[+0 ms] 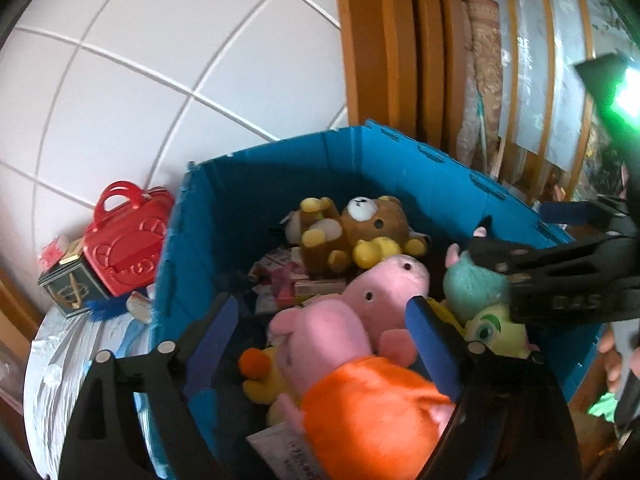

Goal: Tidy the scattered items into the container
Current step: 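Carry the plush and clip over the blue crate and open both grippers, then withdraw both grippers from the crate back toward the bed, then grasp the clear floss-pick box with left gripper while right grasps the white plush goose, then carry the box and goose over the blue crate and open both grippers, then withdraw both grippers from the crate toward the blue plastic piece, then grasp the blue three-armed piece with left gripper while right grasps the tape roll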

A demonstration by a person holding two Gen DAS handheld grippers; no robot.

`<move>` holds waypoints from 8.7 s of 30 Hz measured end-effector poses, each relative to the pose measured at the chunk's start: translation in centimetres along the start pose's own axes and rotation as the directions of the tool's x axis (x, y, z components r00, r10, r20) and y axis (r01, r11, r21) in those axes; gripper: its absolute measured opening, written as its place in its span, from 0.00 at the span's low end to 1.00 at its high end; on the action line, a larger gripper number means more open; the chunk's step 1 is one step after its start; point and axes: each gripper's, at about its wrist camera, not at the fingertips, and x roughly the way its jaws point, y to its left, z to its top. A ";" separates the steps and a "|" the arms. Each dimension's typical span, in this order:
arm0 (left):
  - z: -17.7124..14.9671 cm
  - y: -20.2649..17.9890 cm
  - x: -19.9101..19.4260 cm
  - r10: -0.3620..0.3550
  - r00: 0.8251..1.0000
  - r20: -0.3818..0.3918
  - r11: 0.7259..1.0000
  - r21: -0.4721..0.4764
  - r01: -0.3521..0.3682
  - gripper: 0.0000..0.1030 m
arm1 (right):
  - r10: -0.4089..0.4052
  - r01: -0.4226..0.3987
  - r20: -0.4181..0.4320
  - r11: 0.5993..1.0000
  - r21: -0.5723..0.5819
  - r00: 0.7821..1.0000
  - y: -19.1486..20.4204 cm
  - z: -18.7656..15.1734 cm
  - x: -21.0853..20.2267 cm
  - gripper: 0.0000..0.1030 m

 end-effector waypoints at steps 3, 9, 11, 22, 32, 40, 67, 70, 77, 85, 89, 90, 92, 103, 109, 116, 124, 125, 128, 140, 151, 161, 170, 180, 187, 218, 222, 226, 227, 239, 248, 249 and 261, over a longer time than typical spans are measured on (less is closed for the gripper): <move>-0.3 1.2 -0.9 0.017 1.000 0.011 1.000 -0.025 -0.017 0.85 | 0.023 -0.023 0.037 1.000 -0.008 0.999 0.8 -0.4 -1.8 1.00; -1.5 4.5 -3.4 0.055 0.998 0.037 0.996 -0.065 -0.052 0.85 | 0.052 -0.046 0.083 0.996 -0.072 0.995 4.5 -0.9 -4.0 1.00; -2.2 6.4 -4.4 0.071 0.996 0.045 0.994 -0.092 -0.066 0.85 | 0.042 -0.033 0.105 0.996 -0.084 0.994 6.0 -1.0 -4.9 1.00; -9.6 24.6 -9.2 0.201 0.974 0.105 0.971 -0.151 -0.184 0.85 | 0.169 -0.137 0.232 0.980 -0.146 0.958 20.7 -0.6 -8.3 1.00; -20.4 48.4 -7.6 0.331 0.940 -0.079 0.907 -0.250 -0.340 0.85 | 0.229 -0.213 0.225 0.972 -0.093 0.947 38.0 0.2 -3.8 1.00; -28.1 61.1 -3.1 0.363 0.899 -0.245 0.830 -0.353 -0.432 0.85 | 0.175 -0.173 0.069 0.984 -0.039 0.982 42.7 -1.1 5.4 1.00; -35.1 75.5 21.1 0.398 0.826 -0.398 0.735 -0.400 -0.547 0.87 | -0.179 0.179 -0.055 0.984 0.010 0.982 39.8 -0.2 36.0 1.00; -34.5 76.2 22.1 0.390 0.836 -0.385 0.729 -0.425 -0.536 0.87 | -0.208 0.208 -0.071 0.978 -0.004 0.976 39.3 -0.4 38.3 1.00; -33.3 76.7 23.7 0.347 0.866 -0.361 0.748 -0.451 -0.488 0.75 | -0.154 0.170 -0.103 0.972 0.164 0.983 35.8 -0.5 40.7 0.94; -33.2 76.4 23.6 0.330 0.881 -0.339 0.754 -0.467 -0.462 0.58 | -0.186 0.208 -0.134 0.963 0.170 0.973 34.5 -1.4 41.2 0.63; -33.0 75.4 22.2 0.380 0.866 -0.325 0.745 -0.448 -0.494 0.58 | -0.173 0.193 -0.115 0.963 0.187 0.978 34.3 -1.8 40.2 0.52; -32.9 75.1 21.9 0.391 0.862 -0.323 0.745 -0.440 -0.502 0.58 | -0.166 0.185 -0.112 0.965 0.188 0.980 34.4 -1.9 39.9 0.52; -32.7 74.4 20.9 0.404 0.859 -0.314 0.749 -0.425 -0.508 0.58 | -0.164 0.181 -0.105 0.968 0.172 0.981 35.0 -2.1 39.3 0.52; -31.0 69.0 13.5 0.463 0.853 -0.242 0.774 -0.359 -0.522 0.58 | -0.076 0.079 -0.032 0.987 0.136 0.997 38.5 -3.2 32.3 0.52; -29.4 63.5 7.6 0.439 0.881 -0.177 0.818 -0.327 -0.473 0.58 | -0.024 0.019 0.044 0.994 0.111 0.999 42.0 -3.0 24.6 0.52; -25.6 57.7 1.0 0.349 0.933 -0.091 0.866 -0.349 -0.358 0.58 | 0.049 -0.061 0.139 0.994 0.088 0.989 44.0 -3.1 13.8 0.51; -18.8 48.0 -3.9 0.244 0.968 0.050 0.935 -0.278 -0.222 0.58 | 0.063 -0.083 0.282 0.995 0.060 0.957 42.0 -1.4 1.7 0.51; -17.8 46.4 -4.3 0.228 0.971 0.069 0.943 -0.265 -0.202 0.58 | 0.060 -0.083 0.303 0.995 0.063 0.951 41.4 -1.2 0.5 0.51; -15.4 41.7 -5.2 0.177 0.977 0.116 0.962 -0.230 -0.147 0.58 | 0.035 -0.061 0.357 0.996 0.063 0.933 39.2 -0.9 -3.3 0.51; -7.4 16.3 -6.7 0.020 0.968 0.251 0.990 -0.142 0.017 0.58 | -0.086 0.071 0.467 0.996 0.048 0.880 20.9 -1.8 -11.0 0.51; -3.9 -1.1 -2.5 -0.014 0.998 0.060 0.998 -0.053 0.017 0.58 | -0.077 0.068 0.276 0.997 0.041 0.958 4.4 -3.4 -5.5 0.52; -3.6 -6.1 0.0 -0.013 1.000 -0.008 1.000 -0.010 0.013 0.59 | -0.057 0.052 0.142 0.998 0.043 0.988 -0.6 -5.6 -0.5 0.53; -3.7 -6.0 -0.3 0.004 1.000 -0.005 1.000 -0.022 -0.004 0.77 | -0.069 0.061 0.132 0.996 0.064 0.989 -2.6 -5.9 -0.6 0.78; -4.3 -6.0 -2.5 0.001 1.000 0.030 0.999 -0.045 0.000 0.86 | -0.067 0.043 0.212 0.992 0.118 0.975 -4.2 -7.3 -4.8 0.99; -4.8 -3.5 -6.4 0.043 0.995 0.093 0.996 -0.086 -0.035 0.86 | -0.073 0.044 0.273 0.993 0.111 0.959 -3.1 -7.6 -8.4 1.00; -19.2 47.9 -2.4 0.250 0.964 -0.092 0.903 -0.337 -0.266 0.86 | 0.200 -0.188 0.362 0.980 -0.070 0.910 42.1 0.4 -2.3 1.00; -19.5 49.3 1.8 0.213 0.969 -0.129 0.907 -0.342 -0.244 0.86 | 0.168 -0.149 0.275 0.985 -0.091 0.947 43.7 1.3 3.2 1.00; -19.0 49.9 7.1 0.184 0.967 -0.174 0.912 -0.337 -0.234 0.86 | 0.169 -0.153 0.179 0.983 -0.097 0.969 44.6 2.8 10.1 1.00; -18.9 50.0 8.8 0.178 0.966 -0.186 0.914 -0.332 -0.232 0.86 | 0.165 -0.150 0.161 0.984 -0.100 0.973 44.7 3.1 11.9 1.00; -21.7 50.8 25.8 0.099 0.929 -0.357 0.935 -0.286 -0.209 0.86 | 0.163 -0.166 -0.032 0.976 -0.142 0.986 47.9 6.0 33.5 1.00; -25.4 48.2 26.8 0.108 0.887 -0.450 0.902 -0.331 -0.278 0.88 | 0.190 -0.210 -0.120 0.961 -0.181 0.974 49.9 5.4 42.7 0.81; -25.4 48.1 27.0 0.111 0.882 -0.457 0.897 -0.335 -0.287 0.89 | 0.189 -0.210 -0.133 0.963 -0.169 0.973 49.8 5.3 43.3 0.65; -25.6 49.2 26.7 0.096 0.905 -0.413 0.858 -0.427 -0.286 0.83 | 0.293 -0.270 -0.286 0.956 0.119 0.912 44.3 0.9 41.7 0.25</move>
